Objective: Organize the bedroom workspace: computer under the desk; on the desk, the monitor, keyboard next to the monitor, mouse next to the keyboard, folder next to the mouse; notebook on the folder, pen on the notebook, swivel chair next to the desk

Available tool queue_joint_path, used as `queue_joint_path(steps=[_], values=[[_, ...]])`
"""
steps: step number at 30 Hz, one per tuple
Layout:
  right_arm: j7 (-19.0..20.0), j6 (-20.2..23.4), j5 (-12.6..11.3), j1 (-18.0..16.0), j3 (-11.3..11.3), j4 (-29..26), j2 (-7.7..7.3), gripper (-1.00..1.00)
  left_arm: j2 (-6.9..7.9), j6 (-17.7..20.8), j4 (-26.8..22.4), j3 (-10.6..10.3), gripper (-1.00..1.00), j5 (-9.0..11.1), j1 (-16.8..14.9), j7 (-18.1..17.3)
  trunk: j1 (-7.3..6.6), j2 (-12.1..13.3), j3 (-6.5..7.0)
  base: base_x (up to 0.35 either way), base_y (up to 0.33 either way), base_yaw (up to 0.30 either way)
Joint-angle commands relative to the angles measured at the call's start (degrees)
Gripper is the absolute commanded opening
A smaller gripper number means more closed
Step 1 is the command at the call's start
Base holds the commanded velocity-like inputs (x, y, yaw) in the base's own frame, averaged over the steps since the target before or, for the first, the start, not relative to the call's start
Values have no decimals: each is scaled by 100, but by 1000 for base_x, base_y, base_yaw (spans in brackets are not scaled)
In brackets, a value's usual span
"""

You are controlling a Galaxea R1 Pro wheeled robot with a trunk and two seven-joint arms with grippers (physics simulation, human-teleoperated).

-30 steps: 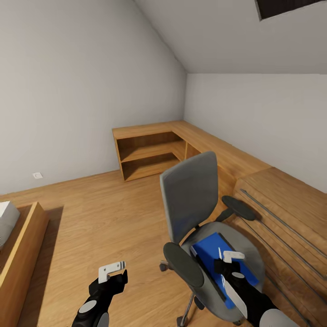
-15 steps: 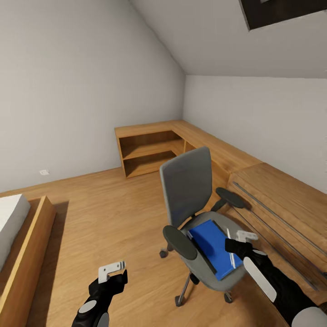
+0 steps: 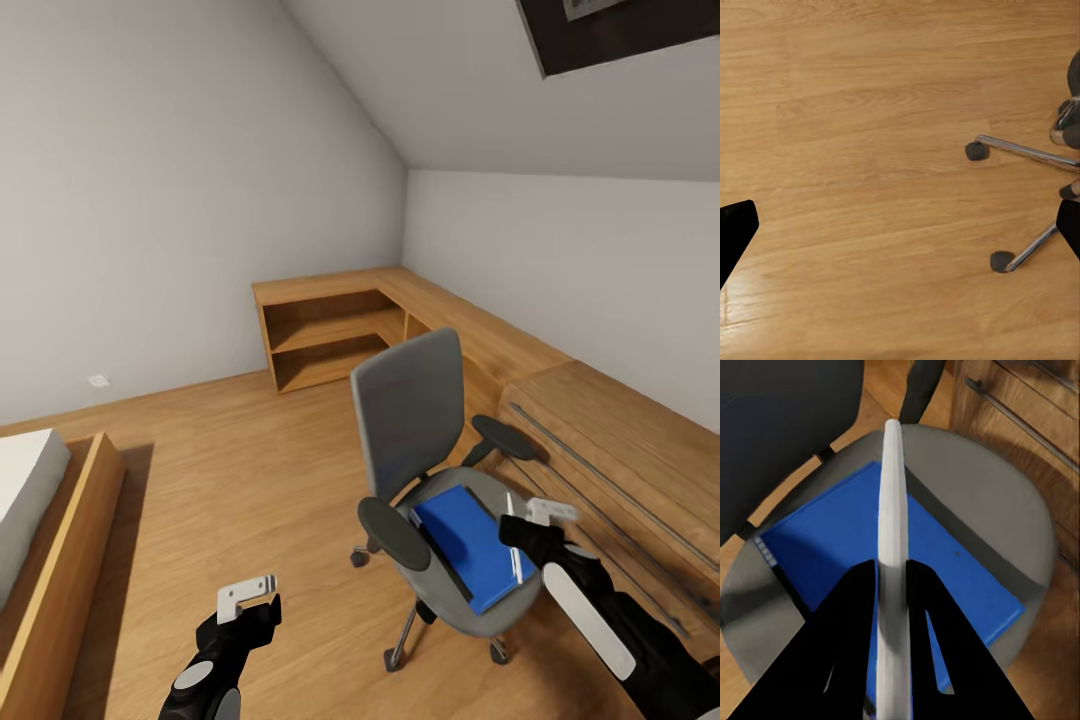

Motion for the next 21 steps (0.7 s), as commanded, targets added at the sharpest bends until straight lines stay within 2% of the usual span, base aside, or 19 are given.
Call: queue_joint_path(steps=[1,4,7,11,12,14,15,16,17,21], values=[[-203,6,-58,1,18,-93,-7,-100,1,16,-8,-9,100,61,-4,55,-22,38,12,0,0,0],[-518,6,-125,8,20,-253,-7,-100,1,15,-8,-10,100,61,-3,55,-88,158,66,0,0,0],[-1018,-1,-431,13,19,-507,-7,-100,1,13,-8,-31,100,55,-3,55,-154,278,120,0,0,0],[-1157,3,-557,41,19,-610,-7,-100,1,8,-8,-55,100,53,-3,58,-242,439,192,0,0,0],[-1337,6,-589,183,11,-929,-9,-100,1,-9,-40,-83,100,52,-5,63,-264,479,210,0,0,0],[-1444,7,-595,228,10,-1027,-8,-100,1,-13,-60,-85,100,52,-4,63,-308,559,246,0,0,0],[-1604,7,-603,272,10,-1143,-13,-100,13,12,-489,-92,100,59,138,56,-330,599,264,0,0,0],[-1611,7,-606,274,10,-1155,-15,-100,12,10,-556,-94,100,60,221,55,-352,639,282,0,0,0],[-1626,15,-609,356,9,-1392,-113,-100,12,-11,-651,-98,100,60,310,55,-374,679,300,0,0,0],[-1628,8,-617,429,9,-1529,-187,-100,12,-1,-666,-162,100,61,319,55,-462,840,371,0,0,0]])
